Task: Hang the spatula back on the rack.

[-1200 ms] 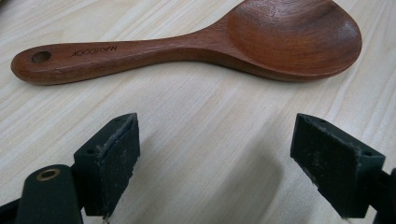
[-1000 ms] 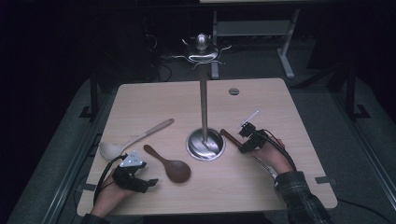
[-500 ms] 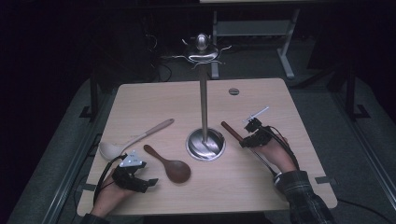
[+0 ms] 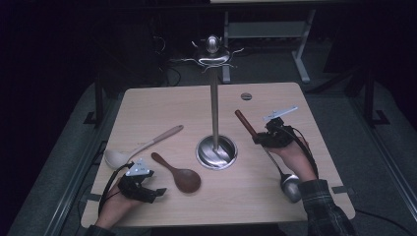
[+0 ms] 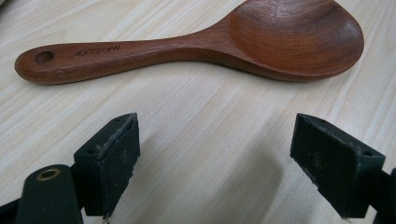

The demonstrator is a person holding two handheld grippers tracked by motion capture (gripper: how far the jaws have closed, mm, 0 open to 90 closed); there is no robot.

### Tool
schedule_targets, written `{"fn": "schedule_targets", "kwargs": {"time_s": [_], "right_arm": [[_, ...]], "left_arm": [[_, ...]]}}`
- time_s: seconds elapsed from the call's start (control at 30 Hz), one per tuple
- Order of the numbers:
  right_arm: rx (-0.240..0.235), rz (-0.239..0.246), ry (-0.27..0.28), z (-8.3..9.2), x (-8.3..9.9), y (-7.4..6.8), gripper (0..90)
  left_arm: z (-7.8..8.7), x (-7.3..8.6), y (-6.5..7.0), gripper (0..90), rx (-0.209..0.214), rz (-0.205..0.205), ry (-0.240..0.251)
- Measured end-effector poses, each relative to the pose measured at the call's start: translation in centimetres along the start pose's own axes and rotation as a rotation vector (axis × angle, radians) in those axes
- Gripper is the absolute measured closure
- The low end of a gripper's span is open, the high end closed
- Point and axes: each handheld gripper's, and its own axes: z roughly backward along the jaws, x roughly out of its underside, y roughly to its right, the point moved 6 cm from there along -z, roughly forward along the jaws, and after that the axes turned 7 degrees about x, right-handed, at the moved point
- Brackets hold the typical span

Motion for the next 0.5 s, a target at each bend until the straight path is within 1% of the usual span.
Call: {"fn": "schedule_targets", "kwargs": {"time_s": [0.13, 0.2, 0.3, 0.37, 0.47, 0.5], "right_arm": [[-0.018, -0.02, 0.059, 1.1, -0.7, -0.2, 73.2], [-0.028, -0.028, 0.11, 1.8, -1.1, -0.1, 73.2], [-0.048, -0.05, 0.165, 2.7, -1.4, 0.1, 73.2], [-0.057, -0.069, 0.187, 3.2, -1.7, 0.1, 73.2], [-0.066, -0.076, 0.229, 4.1, -2.0, 0.2, 73.2], [-0.069, -0.07, 0.247, 4.4, -2.1, 0.3, 73.2]], "left_arm": [[0.0, 0.0, 0.0, 15.5, -0.002, -0.002, -0.001], [0.0, 0.0, -0.1, 15.4, -0.003, -0.005, -0.002], [0.0, 0.0, 0.0, 15.4, -0.001, -0.001, -0.001], [0.0, 0.0, 0.0, 15.4, -0.002, -0.003, -0.001], [0.0, 0.0, 0.0, 15.4, -0.002, -0.001, 0.001], [0.0, 0.0, 0.0, 15.4, -0.002, 0.001, 0.002]]}}
